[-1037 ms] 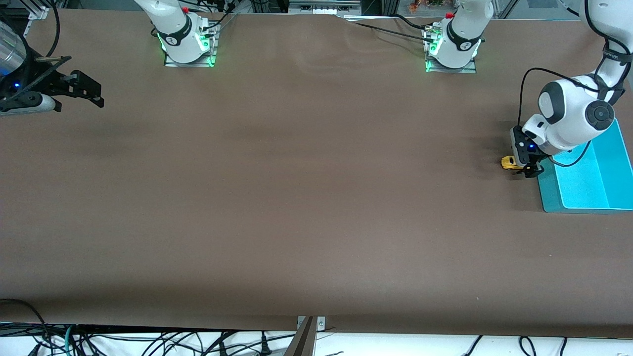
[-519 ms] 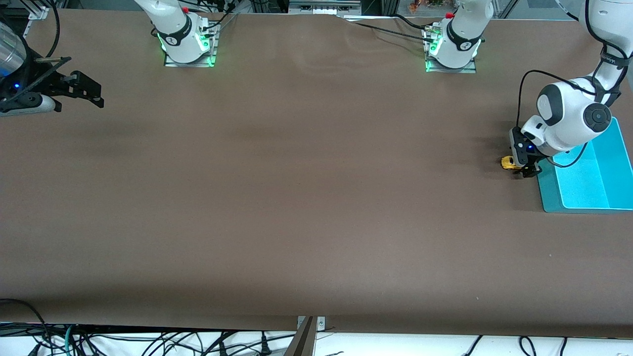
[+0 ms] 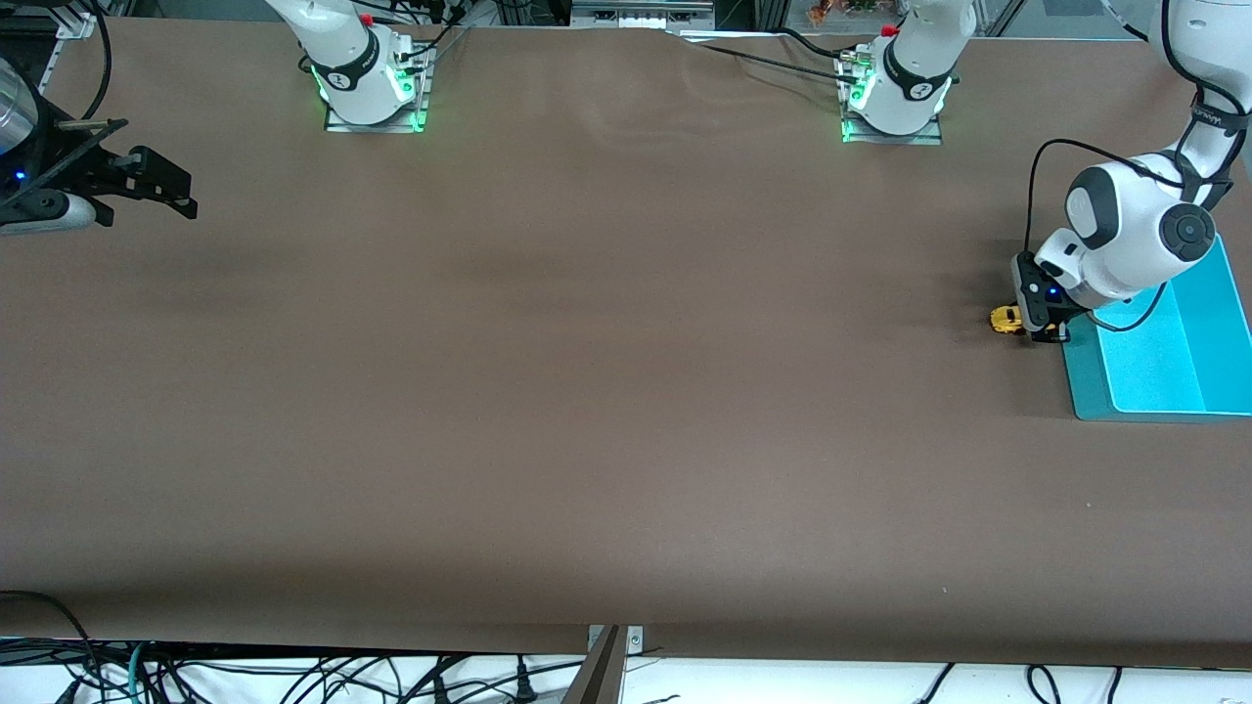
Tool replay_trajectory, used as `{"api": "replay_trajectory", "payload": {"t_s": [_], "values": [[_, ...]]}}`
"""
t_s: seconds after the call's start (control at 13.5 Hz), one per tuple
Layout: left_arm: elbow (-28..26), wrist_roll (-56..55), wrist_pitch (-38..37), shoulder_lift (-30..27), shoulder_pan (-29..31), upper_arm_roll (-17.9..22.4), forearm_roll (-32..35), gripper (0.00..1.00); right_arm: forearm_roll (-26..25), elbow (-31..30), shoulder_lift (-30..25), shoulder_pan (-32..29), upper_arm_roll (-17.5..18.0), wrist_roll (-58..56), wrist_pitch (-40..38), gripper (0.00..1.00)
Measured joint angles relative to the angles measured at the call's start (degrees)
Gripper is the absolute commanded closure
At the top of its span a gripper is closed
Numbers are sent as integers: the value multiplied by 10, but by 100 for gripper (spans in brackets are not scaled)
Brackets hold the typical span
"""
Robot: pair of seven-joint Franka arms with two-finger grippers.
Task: Wind and store yellow beetle car
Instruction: 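Lift the car with the left gripper over the blue bin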
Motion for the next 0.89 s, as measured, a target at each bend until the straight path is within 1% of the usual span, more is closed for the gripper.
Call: {"api": "replay_trajectory", "payload": {"t_s": [0.22, 0.44, 0.59, 0.81, 0.89], "values": [[20, -2, -63, -19, 1, -32, -14, 84, -2, 5, 4, -11, -4, -1, -7, 0], [38, -5, -136, -63, 1, -65, -37, 84, -2, 17, 4, -12, -6, -1, -9, 0], [76, -7, -209, -80, 1, -68, -40, 84, -2, 19, 4, -12, -6, -1, -10, 0], [171, -8, -329, -83, 1, -67, -40, 84, -2, 25, 4, -12, -6, -1, -10, 0], [193, -8, -352, -83, 2, -63, -37, 84, -2, 27, 4, -12, -6, -1, -11, 0]]}}
